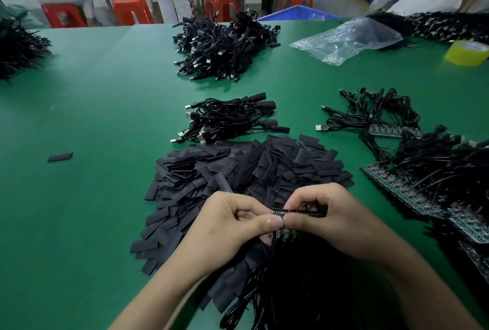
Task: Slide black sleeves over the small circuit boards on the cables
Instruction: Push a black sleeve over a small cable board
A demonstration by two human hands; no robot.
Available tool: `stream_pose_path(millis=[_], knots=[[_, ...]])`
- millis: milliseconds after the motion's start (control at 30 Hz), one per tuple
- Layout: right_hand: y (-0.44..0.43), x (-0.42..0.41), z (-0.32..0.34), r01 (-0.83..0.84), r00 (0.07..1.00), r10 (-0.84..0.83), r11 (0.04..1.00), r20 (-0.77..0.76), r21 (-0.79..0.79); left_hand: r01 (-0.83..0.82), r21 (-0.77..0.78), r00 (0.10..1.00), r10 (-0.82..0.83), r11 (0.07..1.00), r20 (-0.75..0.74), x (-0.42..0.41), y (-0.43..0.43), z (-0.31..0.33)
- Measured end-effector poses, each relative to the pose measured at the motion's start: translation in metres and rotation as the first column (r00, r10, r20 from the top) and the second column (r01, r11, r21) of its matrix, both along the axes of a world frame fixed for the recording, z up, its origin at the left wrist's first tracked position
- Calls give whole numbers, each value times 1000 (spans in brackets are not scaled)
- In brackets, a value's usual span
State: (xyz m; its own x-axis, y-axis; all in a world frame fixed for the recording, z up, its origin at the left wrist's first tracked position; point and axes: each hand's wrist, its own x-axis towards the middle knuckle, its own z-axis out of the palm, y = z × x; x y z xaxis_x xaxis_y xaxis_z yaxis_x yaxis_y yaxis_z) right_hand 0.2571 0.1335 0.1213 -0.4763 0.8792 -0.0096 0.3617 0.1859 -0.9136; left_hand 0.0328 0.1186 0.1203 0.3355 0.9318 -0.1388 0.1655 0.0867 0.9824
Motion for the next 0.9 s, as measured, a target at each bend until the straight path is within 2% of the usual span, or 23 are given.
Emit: stream_pose_path(millis=[200,433,533,633,700,733,800,900], knots=[[0,-1,-1,-29,997,25,999,-75,-44,46,-36,994,-42,998,100,0,0,3],[1,-1,-1,-84,977,65,993,-202,-87,86,-81,987,-74,993,141,2,0,4],[1,4,1,-105,982,85,988,-170,-112,99,-60,985,-89,993,150,0,-1,5],[1,9,3,-54,998,50,993,-44,-109,72,6,978,-72,997,196,-6,1,8],[0,8,4,48,999,-48,998,6,42,62,100,968,-84,993,237,-9,1,10],[-1,5,5,68,998,-68,989,0,132,60,170,966,-100,984,237,-8,1,10],[-6,-3,5,-2,999,12,976,-47,219,27,305,973,-96,952,211,-5,-1,11],[-14,-17,5,-140,971,155,986,-183,91,-75,347,965,-19,935,261,-1,-3,12]])
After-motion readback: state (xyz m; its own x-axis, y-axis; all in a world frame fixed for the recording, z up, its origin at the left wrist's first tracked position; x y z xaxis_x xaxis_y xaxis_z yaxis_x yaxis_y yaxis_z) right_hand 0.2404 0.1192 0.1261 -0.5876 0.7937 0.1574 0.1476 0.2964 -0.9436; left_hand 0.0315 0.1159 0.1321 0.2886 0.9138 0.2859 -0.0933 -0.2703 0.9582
